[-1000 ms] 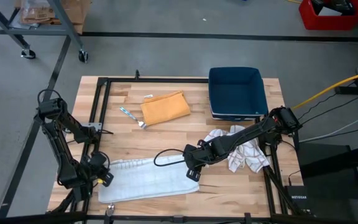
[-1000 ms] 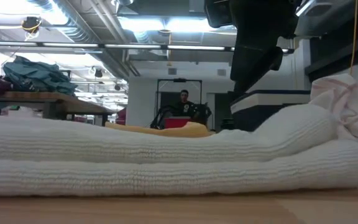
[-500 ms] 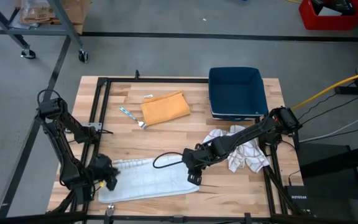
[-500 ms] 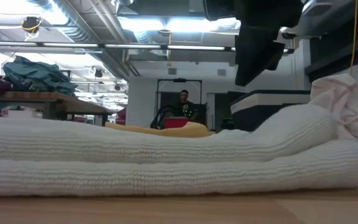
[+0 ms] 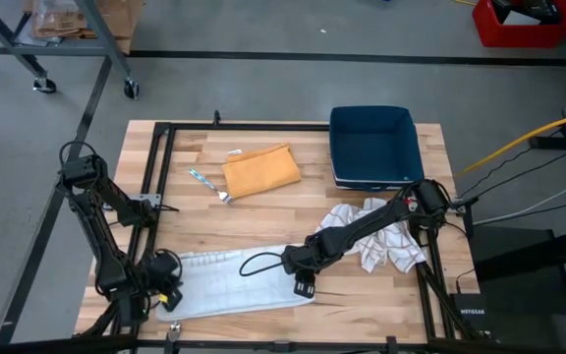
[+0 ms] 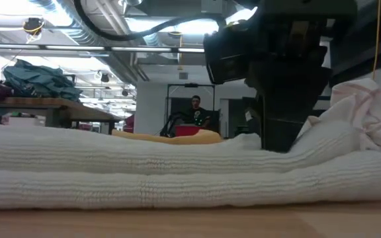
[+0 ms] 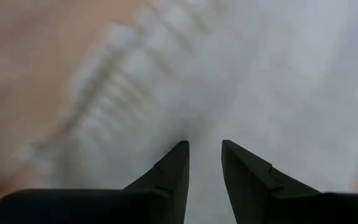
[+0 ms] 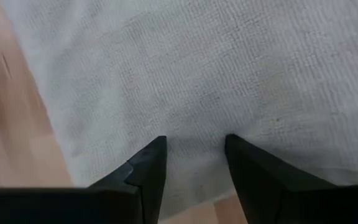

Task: Fold towel
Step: Fold the left white towel

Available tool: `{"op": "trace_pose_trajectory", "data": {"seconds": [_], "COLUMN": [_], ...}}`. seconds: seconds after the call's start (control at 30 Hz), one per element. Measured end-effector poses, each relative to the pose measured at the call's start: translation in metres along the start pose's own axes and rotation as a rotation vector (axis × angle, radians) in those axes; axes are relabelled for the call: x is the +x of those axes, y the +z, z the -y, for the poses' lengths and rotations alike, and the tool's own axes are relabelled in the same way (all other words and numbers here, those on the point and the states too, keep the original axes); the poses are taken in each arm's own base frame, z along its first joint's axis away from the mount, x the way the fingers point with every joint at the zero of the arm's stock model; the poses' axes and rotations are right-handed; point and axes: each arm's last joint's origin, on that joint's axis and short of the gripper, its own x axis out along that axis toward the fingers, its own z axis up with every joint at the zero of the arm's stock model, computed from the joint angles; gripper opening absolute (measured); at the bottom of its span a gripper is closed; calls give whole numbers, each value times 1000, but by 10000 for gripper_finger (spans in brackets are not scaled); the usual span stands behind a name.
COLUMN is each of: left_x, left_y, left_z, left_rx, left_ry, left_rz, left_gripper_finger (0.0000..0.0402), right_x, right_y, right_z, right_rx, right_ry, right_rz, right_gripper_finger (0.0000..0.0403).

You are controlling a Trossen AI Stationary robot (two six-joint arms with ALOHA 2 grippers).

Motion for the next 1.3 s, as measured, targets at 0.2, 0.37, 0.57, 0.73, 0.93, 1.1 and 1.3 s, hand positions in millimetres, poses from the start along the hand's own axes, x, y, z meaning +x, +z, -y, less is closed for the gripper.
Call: {"op": "trace_pose_trajectory", "data": {"seconds": [0.2, 0.37, 0.57, 0.73, 0.93, 1.1, 1.3], "left_x": [1, 10, -2, -17, -4, 14, 37], "left_y": [12, 22, 28, 29, 14, 7, 8], "left_z": [-13, -16, -4, 13, 18, 7, -9], "left_rx": [-11, -17, -48, 27, 116, 84, 48], "left_ry": [143, 191, 113, -14, -27, 89, 210], "left_rz": [85, 111, 98, 27, -133, -124, -65], "left_gripper_finger": [85, 85, 85, 85, 85, 85, 85], "right_x": [3, 4, 4, 4, 5, 5, 5], "right_y": [0, 2, 2, 2, 3, 3, 3], "right_z": [0, -2, -1, -1, -2, -2, -3], "right_rx": [1, -3, -2, -2, -3, -4, 23], "right_ry": [7, 22, 23, 23, 28, 31, 37], "right_rz": [-6, 8, 5, 4, 11, 14, 21], "right_gripper_finger": [170, 170, 170, 170, 170, 170, 170]}}
